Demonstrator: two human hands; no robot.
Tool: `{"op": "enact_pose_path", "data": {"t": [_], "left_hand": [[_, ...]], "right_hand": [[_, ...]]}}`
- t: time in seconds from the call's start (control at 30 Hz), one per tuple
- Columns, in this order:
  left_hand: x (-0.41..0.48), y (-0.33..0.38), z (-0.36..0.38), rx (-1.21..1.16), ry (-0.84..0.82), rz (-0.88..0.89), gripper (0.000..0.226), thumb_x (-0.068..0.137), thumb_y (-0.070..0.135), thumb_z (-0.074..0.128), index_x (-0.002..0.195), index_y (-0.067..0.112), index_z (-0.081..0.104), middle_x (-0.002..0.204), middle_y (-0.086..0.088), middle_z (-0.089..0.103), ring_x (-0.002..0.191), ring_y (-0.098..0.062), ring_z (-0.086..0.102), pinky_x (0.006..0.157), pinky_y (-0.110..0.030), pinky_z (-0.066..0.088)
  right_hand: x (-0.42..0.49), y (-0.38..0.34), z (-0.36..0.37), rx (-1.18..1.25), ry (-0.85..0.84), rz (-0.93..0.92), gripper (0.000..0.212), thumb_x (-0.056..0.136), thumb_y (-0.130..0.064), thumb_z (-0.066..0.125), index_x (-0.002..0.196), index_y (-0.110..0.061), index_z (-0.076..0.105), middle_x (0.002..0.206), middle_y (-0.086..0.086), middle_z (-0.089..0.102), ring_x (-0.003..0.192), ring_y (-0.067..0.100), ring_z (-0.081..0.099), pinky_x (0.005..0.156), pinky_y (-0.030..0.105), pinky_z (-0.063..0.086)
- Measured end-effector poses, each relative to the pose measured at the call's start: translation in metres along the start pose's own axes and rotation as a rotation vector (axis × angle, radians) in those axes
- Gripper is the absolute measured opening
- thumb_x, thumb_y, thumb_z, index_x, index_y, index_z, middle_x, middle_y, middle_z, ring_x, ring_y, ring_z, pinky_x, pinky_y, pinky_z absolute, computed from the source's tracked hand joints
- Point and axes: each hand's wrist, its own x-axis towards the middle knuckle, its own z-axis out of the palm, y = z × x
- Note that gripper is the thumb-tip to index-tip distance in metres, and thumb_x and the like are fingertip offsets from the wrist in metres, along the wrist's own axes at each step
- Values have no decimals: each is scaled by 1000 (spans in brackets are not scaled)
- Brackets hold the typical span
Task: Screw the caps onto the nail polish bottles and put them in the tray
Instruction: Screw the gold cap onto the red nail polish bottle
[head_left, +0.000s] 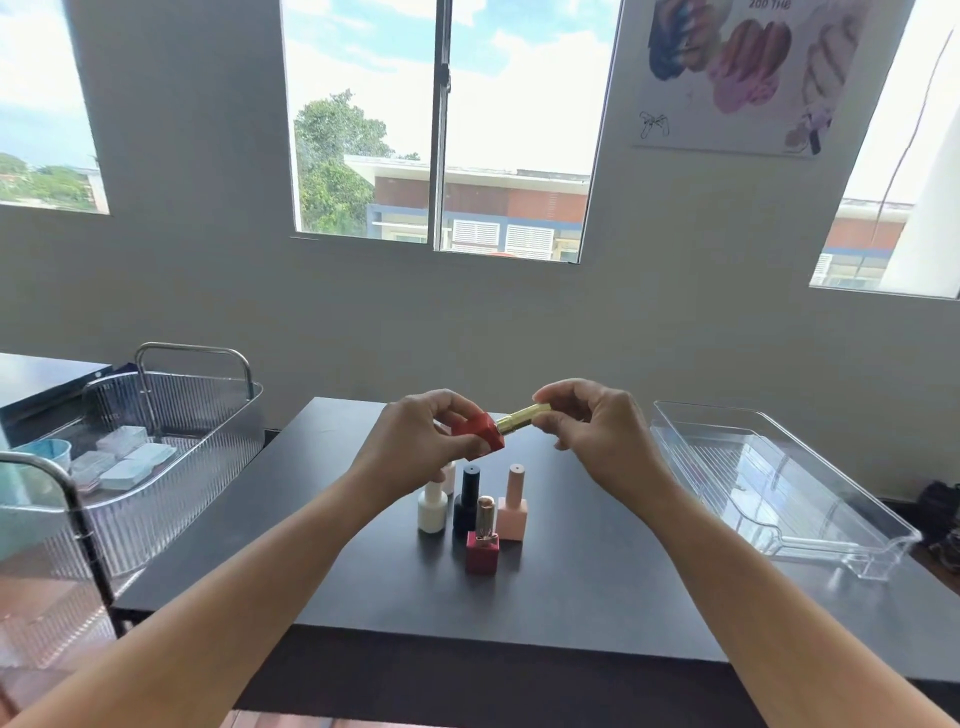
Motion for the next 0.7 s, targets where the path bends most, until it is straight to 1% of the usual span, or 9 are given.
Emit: {"op": "enact_pose_path", "data": {"t": [0.1, 0.17, 0.27, 0.47, 0.53, 0.57, 0.63, 0.67, 0.7], "left_hand": [[-1, 0, 0, 2, 2, 7, 24, 63, 35, 85, 84, 39, 74, 79, 16, 72, 66, -8, 67, 51, -32, 61], [-1, 1, 1, 10, 5, 17, 24, 64, 34, 85, 84, 39, 74, 80, 16, 73, 68, -10, 69, 53, -37, 62], [-2, 3, 2, 18, -6, 35, 25, 62, 39, 84, 85, 39, 74, 82, 14, 74, 71, -14, 70, 56, -42, 61], [-4, 8, 4, 41, -29, 42, 29, 59, 49, 81, 85, 42, 72, 86, 12, 76, 75, -14, 72, 59, -44, 61], [-3, 8, 2, 54, -19, 31, 29, 57, 50, 81, 84, 43, 72, 86, 12, 76, 75, -13, 72, 60, -44, 62], [-2, 7, 2, 59, -16, 26, 28, 58, 49, 82, 84, 43, 72, 85, 11, 75, 75, -13, 72, 60, -44, 62], [-1, 7, 0, 60, -10, 15, 28, 58, 48, 83, 84, 42, 73, 84, 12, 75, 74, -12, 72, 58, -43, 62], [-1, 7, -1, 54, -4, 11, 30, 57, 49, 83, 84, 42, 73, 84, 12, 74, 74, -13, 72, 57, -42, 62], [0, 7, -2, 51, 1, 10, 32, 55, 51, 83, 83, 42, 73, 84, 12, 74, 74, -14, 72, 56, -41, 62]], "right_hand": [[1, 4, 0, -77, -7, -8, 3, 86, -19, 70, 85, -17, 72, 71, 4, 71, 66, 19, 63, 67, 39, 58], [2, 7, 0, -152, -3, -8, 17, 87, -34, 68, 79, -20, 71, 68, 1, 71, 66, 20, 65, 64, 39, 57], [3, 10, -1, -260, 12, -23, 42, 88, -54, 58, 64, -21, 63, 55, -6, 66, 49, 6, 56, 53, 28, 47], [4, 8, -2, -344, -13, 64, 78, 86, -75, 30, 40, -18, 57, 41, 0, 62, 39, 3, 54, 63, 30, 52], [5, 8, -3, -331, -75, 85, 79, 84, -77, 25, 50, -18, 63, 45, -3, 65, 39, -1, 54, 62, 30, 49], [4, 8, -3, -301, -109, 77, 72, 84, -77, 28, 62, -19, 66, 48, -4, 66, 40, -1, 54, 59, 28, 46], [4, 9, -2, -195, -171, 56, 45, 83, -69, 50, 100, -28, 60, 62, 1, 68, 41, 1, 54, 51, 21, 45], [4, 11, -2, -146, -188, 41, 40, 82, -59, 62, 111, -33, 53, 69, 3, 68, 43, 3, 55, 48, 17, 45], [5, 13, -2, -116, -193, 22, 37, 82, -46, 71, 111, -33, 52, 74, 2, 67, 45, 6, 56, 46, 16, 45]]}}
